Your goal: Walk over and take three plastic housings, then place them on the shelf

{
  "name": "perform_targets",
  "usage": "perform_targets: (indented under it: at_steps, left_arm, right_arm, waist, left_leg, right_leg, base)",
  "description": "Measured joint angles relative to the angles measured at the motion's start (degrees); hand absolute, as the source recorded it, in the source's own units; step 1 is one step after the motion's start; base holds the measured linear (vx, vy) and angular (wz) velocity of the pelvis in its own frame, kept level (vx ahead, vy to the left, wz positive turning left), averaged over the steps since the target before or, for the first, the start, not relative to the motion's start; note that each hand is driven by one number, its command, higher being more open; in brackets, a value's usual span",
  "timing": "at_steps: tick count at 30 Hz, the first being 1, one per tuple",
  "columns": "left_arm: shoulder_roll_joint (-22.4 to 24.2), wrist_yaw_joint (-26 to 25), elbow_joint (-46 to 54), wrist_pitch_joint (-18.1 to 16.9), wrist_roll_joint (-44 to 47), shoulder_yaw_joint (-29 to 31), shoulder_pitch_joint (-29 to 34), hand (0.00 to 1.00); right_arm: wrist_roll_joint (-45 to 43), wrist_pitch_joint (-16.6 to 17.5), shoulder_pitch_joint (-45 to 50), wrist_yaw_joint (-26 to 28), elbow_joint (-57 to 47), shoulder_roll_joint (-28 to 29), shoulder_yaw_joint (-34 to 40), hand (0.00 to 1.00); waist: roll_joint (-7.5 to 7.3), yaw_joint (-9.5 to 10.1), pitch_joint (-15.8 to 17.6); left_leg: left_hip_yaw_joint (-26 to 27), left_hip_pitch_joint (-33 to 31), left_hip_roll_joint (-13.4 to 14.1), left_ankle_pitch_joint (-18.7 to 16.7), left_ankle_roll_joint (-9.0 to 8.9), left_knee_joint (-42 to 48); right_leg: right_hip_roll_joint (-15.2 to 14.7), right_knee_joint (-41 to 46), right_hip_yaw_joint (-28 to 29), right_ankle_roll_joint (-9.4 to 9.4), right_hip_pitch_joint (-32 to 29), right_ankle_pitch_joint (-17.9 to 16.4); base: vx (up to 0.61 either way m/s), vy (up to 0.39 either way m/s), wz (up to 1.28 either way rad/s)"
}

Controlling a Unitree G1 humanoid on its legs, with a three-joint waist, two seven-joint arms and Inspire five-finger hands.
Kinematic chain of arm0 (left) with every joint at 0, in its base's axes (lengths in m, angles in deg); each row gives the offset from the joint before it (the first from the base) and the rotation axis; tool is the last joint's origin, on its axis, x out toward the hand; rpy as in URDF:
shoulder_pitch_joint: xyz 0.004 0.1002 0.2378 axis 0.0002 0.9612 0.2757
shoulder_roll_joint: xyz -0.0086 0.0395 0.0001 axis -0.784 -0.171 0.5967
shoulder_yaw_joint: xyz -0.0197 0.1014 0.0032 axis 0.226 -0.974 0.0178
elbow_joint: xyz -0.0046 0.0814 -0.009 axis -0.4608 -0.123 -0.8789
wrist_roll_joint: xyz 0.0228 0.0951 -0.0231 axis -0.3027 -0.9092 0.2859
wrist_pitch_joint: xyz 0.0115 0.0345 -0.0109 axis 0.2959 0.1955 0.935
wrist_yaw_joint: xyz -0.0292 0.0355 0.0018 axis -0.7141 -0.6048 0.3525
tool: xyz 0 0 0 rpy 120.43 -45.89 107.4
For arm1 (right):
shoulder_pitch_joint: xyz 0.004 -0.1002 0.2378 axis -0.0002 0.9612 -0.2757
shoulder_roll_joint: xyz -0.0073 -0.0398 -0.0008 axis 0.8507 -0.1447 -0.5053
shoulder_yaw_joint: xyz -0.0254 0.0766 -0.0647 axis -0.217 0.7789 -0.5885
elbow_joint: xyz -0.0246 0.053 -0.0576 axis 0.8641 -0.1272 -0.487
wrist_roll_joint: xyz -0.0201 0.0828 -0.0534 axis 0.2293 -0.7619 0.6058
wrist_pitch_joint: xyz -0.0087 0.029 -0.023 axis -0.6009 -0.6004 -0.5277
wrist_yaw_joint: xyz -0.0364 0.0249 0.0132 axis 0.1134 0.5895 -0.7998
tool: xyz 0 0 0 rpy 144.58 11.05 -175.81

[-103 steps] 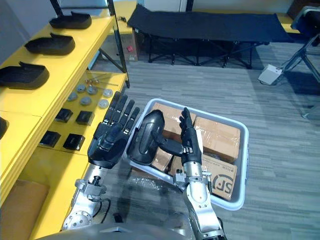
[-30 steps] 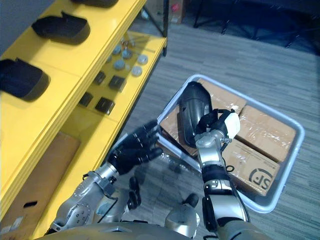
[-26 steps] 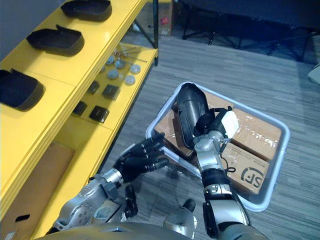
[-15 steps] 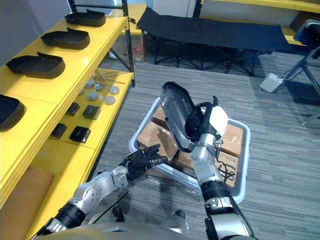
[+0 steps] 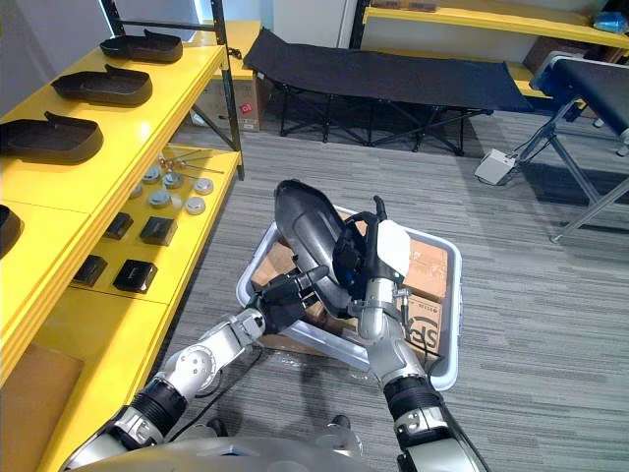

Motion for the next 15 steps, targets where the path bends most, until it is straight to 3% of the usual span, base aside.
perform_targets:
  at_steps: [7,15]
  left_arm:
    - [0.0,-1.7,0.0,-2.3,-0.3,-3.2,-0.3,1.00]
    - [0.0,-6.6,-0.5,-4.6,-1.5,-5.0,-0.3,1.00]
  right_arm:
    - [-0.5,2.5,0.6,-2.6,0.0,0.7,-1.2,0.00]
    - [-2.9,6.9,0.8,-1.2,-5.4,2.9,-6.9,0.00]
  waist:
    - [-1.09,-0.17,-1.0]
    - [-1.46,-0.23,-2.0]
  left_leg:
    - [0.1,0.1,0.0,0.0,0.00,0.2]
    - [0.4,0.5,0.1,0.0,-0.02,0.3]
  right_leg:
    - [0.0,-0.2,0.1,0.01,0.2,0.0]
    - [0.5,-1.9,0.2,0.01,1.0,0.8]
  base:
    - [0.00,0.000,0.00]
    - [0.00,0.001,-0.01]
